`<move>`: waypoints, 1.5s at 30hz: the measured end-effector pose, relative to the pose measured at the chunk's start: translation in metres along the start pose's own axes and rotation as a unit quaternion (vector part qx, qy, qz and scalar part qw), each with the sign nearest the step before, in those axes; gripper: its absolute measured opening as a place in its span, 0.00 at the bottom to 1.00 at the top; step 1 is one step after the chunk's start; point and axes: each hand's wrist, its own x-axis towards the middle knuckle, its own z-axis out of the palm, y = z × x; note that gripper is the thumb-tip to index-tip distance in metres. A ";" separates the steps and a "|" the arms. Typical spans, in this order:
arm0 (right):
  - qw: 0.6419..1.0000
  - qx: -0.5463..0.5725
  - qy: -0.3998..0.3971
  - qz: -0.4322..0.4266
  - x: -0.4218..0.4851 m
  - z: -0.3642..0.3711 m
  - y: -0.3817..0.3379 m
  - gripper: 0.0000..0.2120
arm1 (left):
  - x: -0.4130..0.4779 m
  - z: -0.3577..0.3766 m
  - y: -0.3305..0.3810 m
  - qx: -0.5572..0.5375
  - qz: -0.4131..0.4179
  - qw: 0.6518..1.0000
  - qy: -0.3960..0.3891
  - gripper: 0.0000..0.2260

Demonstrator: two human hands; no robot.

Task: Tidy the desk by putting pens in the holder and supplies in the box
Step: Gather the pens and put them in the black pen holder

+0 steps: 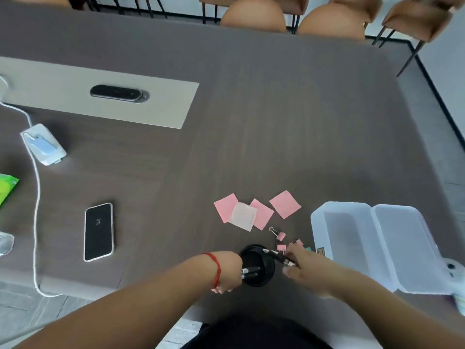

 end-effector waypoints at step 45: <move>0.984 0.040 0.163 -0.052 0.039 0.003 0.014 0.24 | 0.023 -0.009 -0.034 -0.387 -0.130 0.912 0.036 0.31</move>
